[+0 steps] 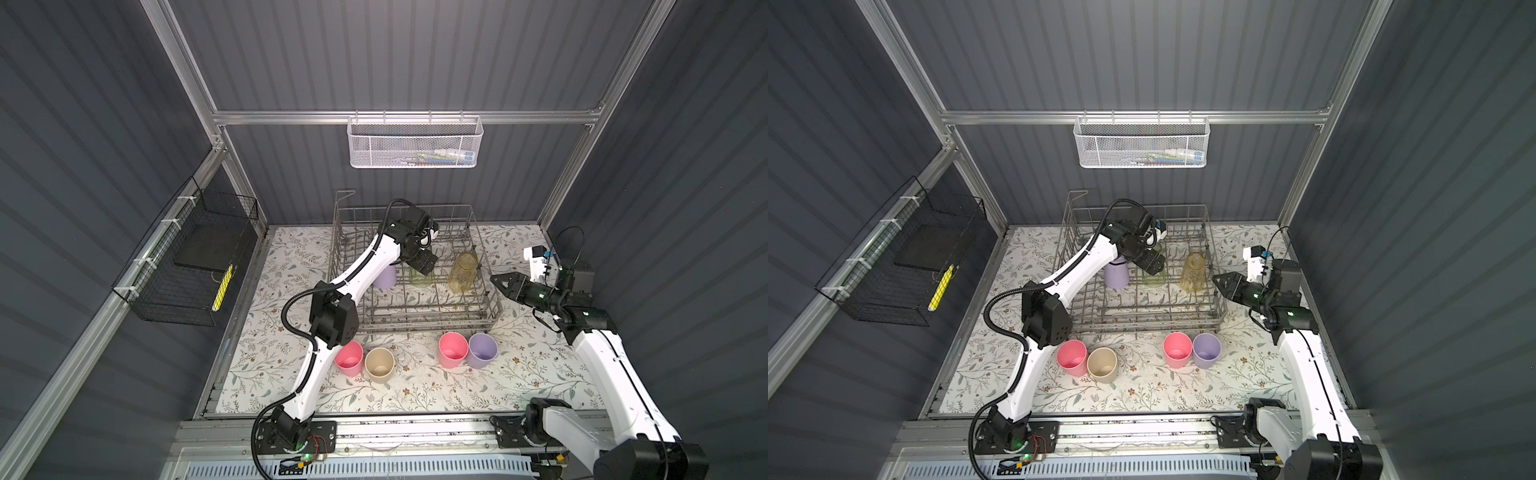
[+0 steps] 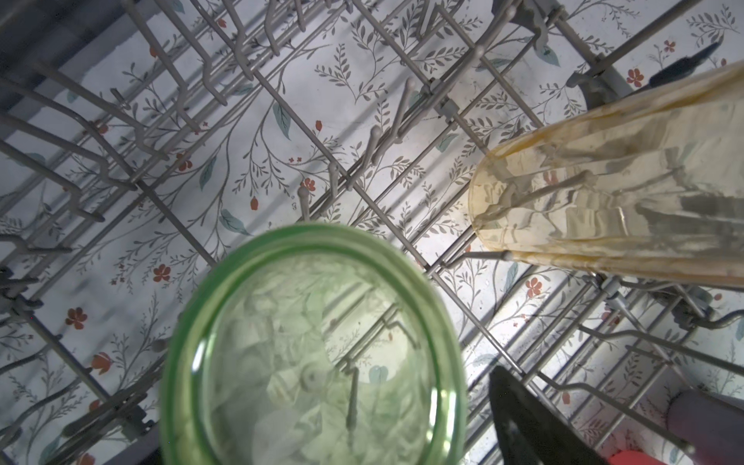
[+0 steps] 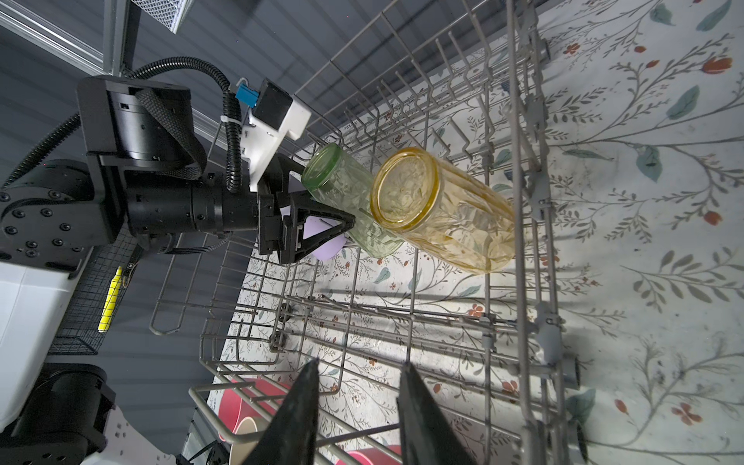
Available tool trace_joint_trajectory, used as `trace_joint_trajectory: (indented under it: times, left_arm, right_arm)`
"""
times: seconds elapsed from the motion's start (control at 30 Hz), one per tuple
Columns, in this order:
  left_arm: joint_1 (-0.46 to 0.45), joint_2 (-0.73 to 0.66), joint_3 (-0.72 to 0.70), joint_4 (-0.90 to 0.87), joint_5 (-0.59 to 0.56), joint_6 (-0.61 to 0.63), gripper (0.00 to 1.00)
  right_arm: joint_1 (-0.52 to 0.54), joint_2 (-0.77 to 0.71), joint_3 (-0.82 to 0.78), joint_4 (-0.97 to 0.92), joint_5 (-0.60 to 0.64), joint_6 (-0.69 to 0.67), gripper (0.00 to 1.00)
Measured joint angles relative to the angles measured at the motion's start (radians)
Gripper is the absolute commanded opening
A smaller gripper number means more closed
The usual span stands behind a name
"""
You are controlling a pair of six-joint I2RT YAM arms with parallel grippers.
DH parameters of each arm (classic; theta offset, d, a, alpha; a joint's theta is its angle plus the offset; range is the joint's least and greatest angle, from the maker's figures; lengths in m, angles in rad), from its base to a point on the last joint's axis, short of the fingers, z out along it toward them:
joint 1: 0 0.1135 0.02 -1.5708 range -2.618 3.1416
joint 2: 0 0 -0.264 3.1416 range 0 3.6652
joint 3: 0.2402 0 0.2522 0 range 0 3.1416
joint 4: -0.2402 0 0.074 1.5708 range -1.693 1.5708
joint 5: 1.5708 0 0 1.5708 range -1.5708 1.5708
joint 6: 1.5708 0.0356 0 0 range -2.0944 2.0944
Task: Load cups into a dish rack
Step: Place the cup upside down at the dish rack.
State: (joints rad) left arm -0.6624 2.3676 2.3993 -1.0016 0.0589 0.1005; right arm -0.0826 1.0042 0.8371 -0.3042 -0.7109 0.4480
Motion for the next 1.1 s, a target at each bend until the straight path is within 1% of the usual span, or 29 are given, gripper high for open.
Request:
trace_joint_trajectory:
  times: [0.13, 0.37, 0.63, 0.83, 0.93, 1.1]
  left_arm:
    - [0.000, 0.000, -0.020, 0.008, 0.000, -0.003, 1.00]
    - [0.000, -0.045, -0.049, 0.030, -0.002, -0.007, 1.00]
    - [0.000, -0.160, -0.061, 0.064, -0.027, -0.007, 1.00]
    - [0.000, -0.249, -0.097, 0.087, -0.055, -0.007, 1.00]
    - [0.000, -0.304, -0.136, 0.113, -0.075, -0.013, 1.00]
    - [0.000, -0.459, -0.300, 0.202, -0.093, -0.031, 1.00]
  right_arm:
    - [0.000, 0.000, -0.002, 0.001, 0.000, 0.000, 0.35]
    - [0.000, 0.000, -0.013, 0.003, 0.000, 0.000, 0.35]
    - [0.000, 0.000, -0.013, 0.003, 0.000, 0.001, 0.35]
    - [0.000, -0.003, -0.013, 0.003, 0.000, 0.001, 0.35]
    - [0.000, -0.014, -0.013, -0.001, 0.000, 0.000, 0.36]
    - [0.013, -0.075, -0.005, -0.043, 0.026, -0.024, 0.36]
